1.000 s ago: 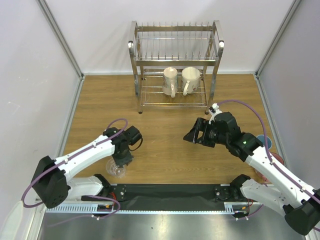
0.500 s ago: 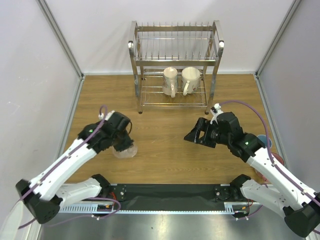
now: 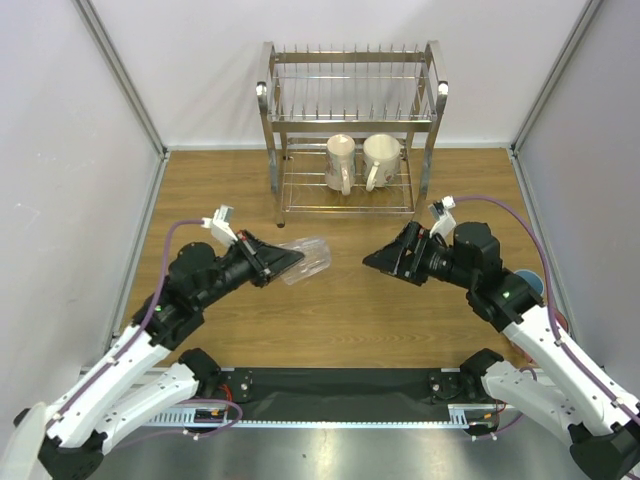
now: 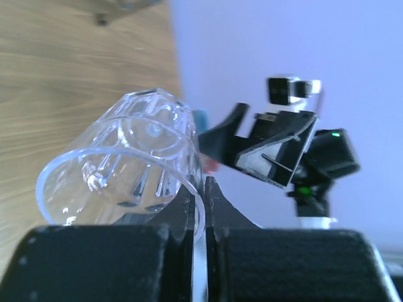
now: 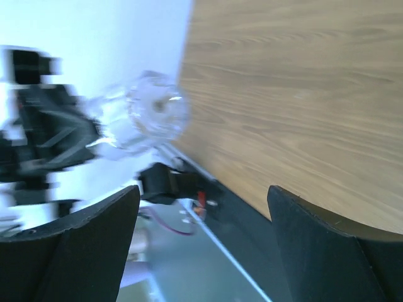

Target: Load the cups into the dish rack

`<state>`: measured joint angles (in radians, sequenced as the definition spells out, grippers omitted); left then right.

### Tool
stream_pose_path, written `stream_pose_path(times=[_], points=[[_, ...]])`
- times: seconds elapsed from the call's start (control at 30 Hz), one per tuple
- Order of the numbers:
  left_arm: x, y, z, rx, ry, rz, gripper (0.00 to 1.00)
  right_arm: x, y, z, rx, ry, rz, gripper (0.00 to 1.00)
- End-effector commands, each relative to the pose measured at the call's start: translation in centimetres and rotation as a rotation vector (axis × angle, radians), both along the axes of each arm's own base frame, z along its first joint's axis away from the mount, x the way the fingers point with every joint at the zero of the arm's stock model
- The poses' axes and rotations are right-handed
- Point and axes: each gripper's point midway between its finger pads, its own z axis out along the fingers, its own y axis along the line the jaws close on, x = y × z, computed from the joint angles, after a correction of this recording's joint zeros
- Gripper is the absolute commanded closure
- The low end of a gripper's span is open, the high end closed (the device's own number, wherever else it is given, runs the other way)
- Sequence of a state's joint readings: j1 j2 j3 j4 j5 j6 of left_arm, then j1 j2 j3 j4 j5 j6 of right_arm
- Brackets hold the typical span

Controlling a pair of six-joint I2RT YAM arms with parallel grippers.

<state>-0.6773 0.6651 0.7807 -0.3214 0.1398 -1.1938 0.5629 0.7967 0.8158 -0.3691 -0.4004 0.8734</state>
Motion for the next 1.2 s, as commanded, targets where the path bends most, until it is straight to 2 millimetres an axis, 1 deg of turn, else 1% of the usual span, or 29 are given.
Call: stream_pose_path(times=[0.0, 0.07, 0.1, 0.2, 0.23, 0.3, 0.33, 0.4, 0.47, 0.5, 0.57, 0.6, 0.67, 0.7, 0.73, 0.9, 0.93, 1.17], points=[[-1.1, -1.4, 8.2, -0.375, -0.199, -0.099, 1.00, -0.2, 1.7, 6.0, 0.197, -0.081, 0.065, 0.10], [-1.2, -1.2, 9.3, -0.439, -0.230, -0.100, 0.99, 0.0, 2.3, 7.5, 0.249, -0.108, 0.080, 0.09], [-1.3, -1.0, 10.4, -0.488, -0.256, -0.104, 1.00, -0.2, 2.5, 8.1, 0.270, -0.116, 0.091, 0.09], [-1.3, -1.0, 11.6, -0.531, -0.271, -0.101, 1.00, -0.5, 3.4, 10.9, 0.328, -0.207, 0.112, 0.07], [-1.3, -0.9, 12.0, -0.541, -0.279, -0.100, 1.00, -0.7, 3.6, 11.5, 0.331, -0.229, 0.114, 0.07], [-1.1, -0.6, 12.6, -0.563, -0.279, -0.081, 1.00, -0.6, 4.3, 11.9, 0.320, -0.242, 0.126, 0.07], [-1.2, -0.4, 13.1, -0.585, -0.287, -0.077, 1.00, -0.9, 4.7, 12.7, 0.320, -0.265, 0.139, 0.07], [-1.1, -0.1, 13.4, -0.622, -0.272, -0.063, 1.00, -0.7, 5.6, 12.7, 0.310, -0.267, 0.151, 0.06], [-1.2, 0.1, 14.0, -0.657, -0.281, -0.067, 1.00, -1.0, 6.3, 13.9, 0.320, -0.301, 0.165, 0.06], [-1.2, 0.1, 14.0, -0.668, -0.272, -0.064, 1.00, -0.7, 6.8, 14.2, 0.322, -0.307, 0.162, 0.06], [-1.3, 0.3, 14.4, -0.682, -0.279, -0.066, 1.00, -1.1, 7.5, 15.1, 0.339, -0.337, 0.172, 0.06], [-1.4, 0.4, 14.5, -0.692, -0.278, -0.065, 1.00, -1.0, 7.8, 15.7, 0.336, -0.364, 0.169, 0.06], [-1.5, 0.6, 15.0, -0.722, -0.288, -0.061, 1.00, -1.1, 8.4, 15.9, 0.317, -0.375, 0.163, 0.05], [-1.5, 0.8, 15.1, -0.739, -0.282, -0.059, 0.99, -0.6, 8.6, 15.9, 0.306, -0.387, 0.142, 0.05], [-1.5, 0.8, 15.1, -0.749, -0.280, -0.059, 1.00, -0.4, 8.8, 15.7, 0.299, -0.384, 0.136, 0.05], [-1.8, 1.3, 15.4, -0.794, -0.275, -0.055, 1.00, 0.3, 9.7, 16.1, 0.306, -0.386, 0.116, 0.04], [-1.9, 1.4, 15.4, -0.798, -0.275, -0.054, 1.00, 0.8, 9.8, 16.1, 0.297, -0.384, 0.095, 0.04], [-1.8, 1.6, 14.9, -0.829, -0.259, -0.046, 1.00, 2.1, 9.8, 17.1, 0.307, -0.400, -0.001, 0.03]])
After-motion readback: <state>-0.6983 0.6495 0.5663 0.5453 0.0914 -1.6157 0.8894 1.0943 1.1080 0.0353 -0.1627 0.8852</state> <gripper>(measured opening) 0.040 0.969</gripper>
